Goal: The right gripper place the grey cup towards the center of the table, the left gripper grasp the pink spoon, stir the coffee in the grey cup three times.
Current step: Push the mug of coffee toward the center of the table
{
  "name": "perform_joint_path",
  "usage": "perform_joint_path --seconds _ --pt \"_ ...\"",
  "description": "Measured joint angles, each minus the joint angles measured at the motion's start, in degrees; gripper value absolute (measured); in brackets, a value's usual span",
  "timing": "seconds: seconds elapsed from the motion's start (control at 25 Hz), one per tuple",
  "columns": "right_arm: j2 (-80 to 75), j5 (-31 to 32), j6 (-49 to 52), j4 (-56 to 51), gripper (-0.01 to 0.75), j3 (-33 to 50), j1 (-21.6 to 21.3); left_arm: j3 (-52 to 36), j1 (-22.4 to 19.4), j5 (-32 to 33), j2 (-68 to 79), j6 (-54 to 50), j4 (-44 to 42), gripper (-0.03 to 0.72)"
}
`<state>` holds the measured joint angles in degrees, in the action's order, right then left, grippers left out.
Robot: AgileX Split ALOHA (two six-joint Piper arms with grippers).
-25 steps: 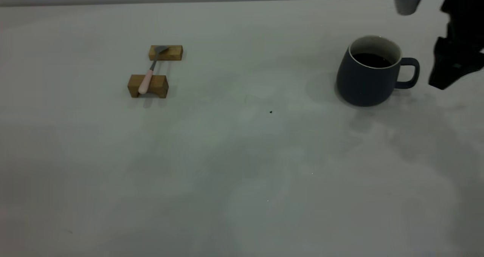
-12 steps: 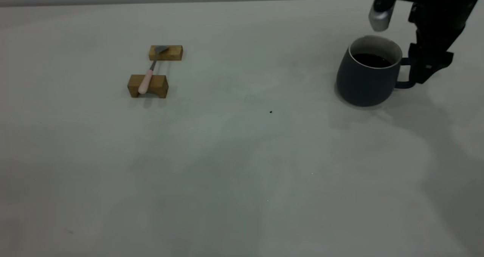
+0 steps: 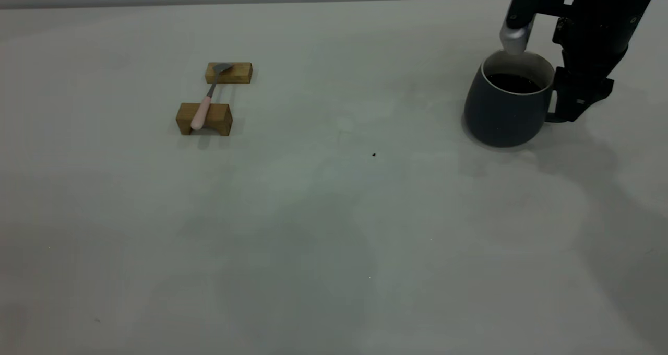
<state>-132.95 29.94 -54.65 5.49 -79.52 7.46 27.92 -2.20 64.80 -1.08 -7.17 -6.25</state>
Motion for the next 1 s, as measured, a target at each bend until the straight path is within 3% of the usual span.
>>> perform_joint_path --seconds 0.16,0.32,0.52,1.0 --pt "0.00 0.66 -0.06 -3.31 0.339 -0.04 0.00 0.00 0.00 0.00 0.00 0.00 0.00 0.262" --pt "0.00 2.27 -0.17 -6.45 0.246 -0.04 0.06 0.00 0.00 0.00 0.00 0.00 0.00 0.262" --pt "0.00 3.14 -0.05 -7.58 0.225 -0.04 1.99 0.00 0.00 0.00 0.00 0.00 0.00 0.262" --pt "-0.04 0.66 7.37 -8.70 0.226 -0.04 13.46 0.00 0.00 0.00 0.00 0.00 0.00 0.262"
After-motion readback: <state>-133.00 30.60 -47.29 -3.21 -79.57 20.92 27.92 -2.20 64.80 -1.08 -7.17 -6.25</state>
